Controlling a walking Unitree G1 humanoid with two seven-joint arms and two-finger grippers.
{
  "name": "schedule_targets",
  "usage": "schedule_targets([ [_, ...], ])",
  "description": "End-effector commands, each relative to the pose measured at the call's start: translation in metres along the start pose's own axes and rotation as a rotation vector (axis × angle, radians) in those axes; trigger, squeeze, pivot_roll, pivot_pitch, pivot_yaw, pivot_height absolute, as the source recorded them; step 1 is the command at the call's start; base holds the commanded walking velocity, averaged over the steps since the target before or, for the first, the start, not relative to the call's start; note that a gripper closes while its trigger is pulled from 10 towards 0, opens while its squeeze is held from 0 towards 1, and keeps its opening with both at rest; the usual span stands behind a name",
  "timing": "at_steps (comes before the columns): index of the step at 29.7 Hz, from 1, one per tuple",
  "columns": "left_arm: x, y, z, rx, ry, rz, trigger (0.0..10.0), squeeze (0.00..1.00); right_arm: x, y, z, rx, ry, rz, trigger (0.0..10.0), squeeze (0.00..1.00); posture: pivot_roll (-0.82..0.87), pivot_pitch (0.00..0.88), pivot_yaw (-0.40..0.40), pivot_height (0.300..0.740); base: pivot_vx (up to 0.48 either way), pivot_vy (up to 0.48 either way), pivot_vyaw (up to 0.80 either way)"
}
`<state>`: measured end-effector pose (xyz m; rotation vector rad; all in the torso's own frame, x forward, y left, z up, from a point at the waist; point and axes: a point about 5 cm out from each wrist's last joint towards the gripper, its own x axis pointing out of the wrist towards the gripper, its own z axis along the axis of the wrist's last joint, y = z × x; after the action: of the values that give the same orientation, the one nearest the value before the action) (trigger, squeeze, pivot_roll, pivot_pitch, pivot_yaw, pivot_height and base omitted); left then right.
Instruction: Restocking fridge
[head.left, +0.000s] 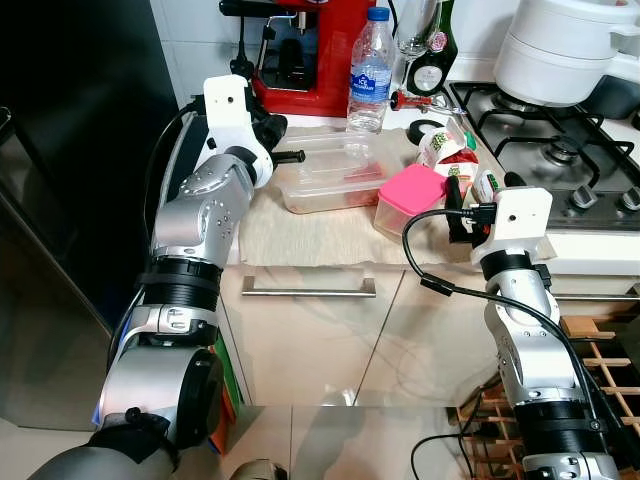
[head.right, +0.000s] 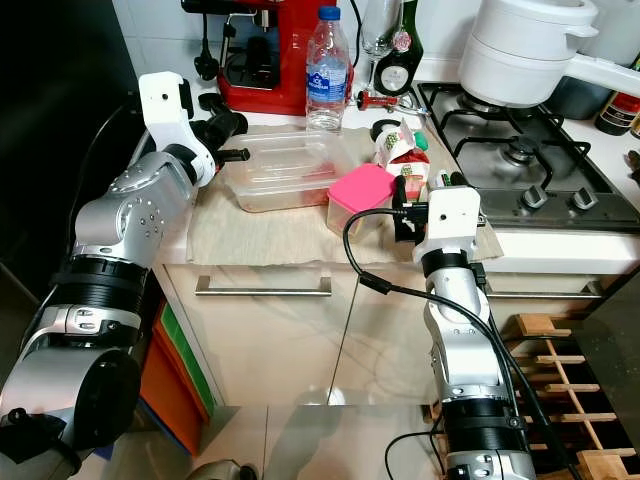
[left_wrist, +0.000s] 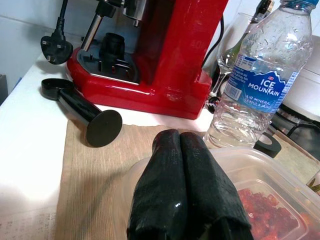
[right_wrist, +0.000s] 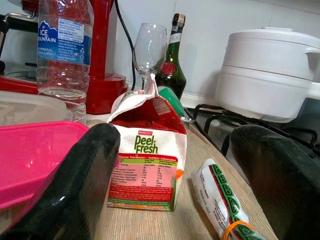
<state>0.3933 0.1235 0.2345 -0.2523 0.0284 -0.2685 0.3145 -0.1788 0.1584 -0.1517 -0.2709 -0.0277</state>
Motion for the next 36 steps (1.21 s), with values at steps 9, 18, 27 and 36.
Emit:
schedule_targets([
  [9, 0.0012, -0.002, 0.0054, 0.011, -0.008, -0.009, 3.7, 0.0, 0.0033, -0.001, 0.0043, -0.004, -0.008, -0.008, 10.0, 0.0, 0.09, 0.0, 0.004, 0.74, 0.0, 0.0, 0.0],
  [18, -0.0005, -0.0023, 0.0051, 0.011, -0.01, -0.01, 3.7, 0.0, 0.001, -0.001, 0.0048, -0.005, -0.011, -0.008, 10.0, 0.0, 0.09, 0.0, 0.004, 0.74, 0.0, 0.0, 0.0],
  [27, -0.001, -0.0026, 0.0053, 0.011, -0.011, -0.011, 3.7, 0.0, 0.0003, -0.0012, 0.0052, -0.005, -0.011, -0.009, 10.0, 0.0, 0.09, 0.0, 0.003, 0.74, 0.0, 0.0, 0.0],
  [36, -0.0009, -0.0027, 0.0055, 0.011, -0.01, -0.011, 3.7, 0.0, 0.0006, -0.0013, 0.0053, -0.005, -0.011, -0.009, 10.0, 0.0, 0.09, 0.0, 0.002, 0.74, 0.0, 0.0, 0.0],
])
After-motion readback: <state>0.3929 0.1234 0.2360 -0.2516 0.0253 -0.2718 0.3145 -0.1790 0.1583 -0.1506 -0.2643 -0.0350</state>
